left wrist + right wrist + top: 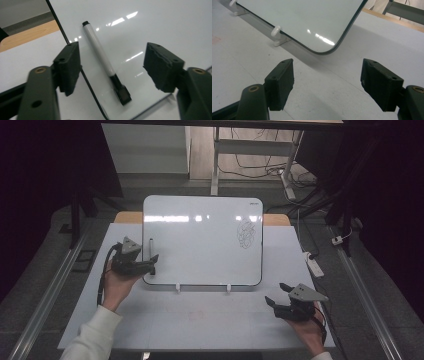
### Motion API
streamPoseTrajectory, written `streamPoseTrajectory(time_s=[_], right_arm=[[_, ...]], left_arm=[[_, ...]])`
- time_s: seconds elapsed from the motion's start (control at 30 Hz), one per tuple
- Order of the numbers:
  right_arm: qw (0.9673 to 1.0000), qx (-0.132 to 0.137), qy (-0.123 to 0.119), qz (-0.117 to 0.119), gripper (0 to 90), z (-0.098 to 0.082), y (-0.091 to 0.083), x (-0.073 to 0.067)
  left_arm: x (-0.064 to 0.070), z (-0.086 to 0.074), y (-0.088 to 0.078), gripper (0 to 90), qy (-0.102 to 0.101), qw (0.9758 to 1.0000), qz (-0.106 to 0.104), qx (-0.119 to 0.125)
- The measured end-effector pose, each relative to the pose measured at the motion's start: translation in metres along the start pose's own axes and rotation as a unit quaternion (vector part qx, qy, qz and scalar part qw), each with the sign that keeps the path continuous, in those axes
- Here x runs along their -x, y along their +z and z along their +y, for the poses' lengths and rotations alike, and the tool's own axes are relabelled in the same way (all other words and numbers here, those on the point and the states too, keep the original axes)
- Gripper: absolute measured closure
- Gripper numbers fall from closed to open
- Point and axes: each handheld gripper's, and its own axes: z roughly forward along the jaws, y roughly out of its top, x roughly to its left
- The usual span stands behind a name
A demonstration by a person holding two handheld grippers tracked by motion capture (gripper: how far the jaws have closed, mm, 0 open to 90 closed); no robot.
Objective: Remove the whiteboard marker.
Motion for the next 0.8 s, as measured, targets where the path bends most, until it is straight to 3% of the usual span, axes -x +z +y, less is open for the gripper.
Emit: streamPoseTrajectory(time_s=[0.33, 0.57, 0.7, 0.8], right_arm=[[1.0000, -0.004, -0.004, -0.005, 26.9, -0.001, 0.001, -0.002], [0.9999, -0.005, -0.003, -0.011, 27.2, -0.002, 0.001, -0.003], [0.9999, -0.005, -0.004, -0.015, 27.4, -0.001, 0.001, -0.004], [0.9998, -0.004, -0.006, -0.016, 27.6, -0.001, 0.000, -0.005]], left_arm=[[-0.009, 0.011, 0.025, 51.3, -0.036, 0.9990, 0.028, 0.000], [-0.005, 0.013, 0.029, 64.7, -0.033, 0.9981, 0.051, 0.003], [0.005, 0.012, 0.032, 71.3, -0.013, 0.9968, 0.079, 0.001], [0.010, 0.011, 0.034, 73.8, -0.009, 0.9968, 0.080, 0.005]])
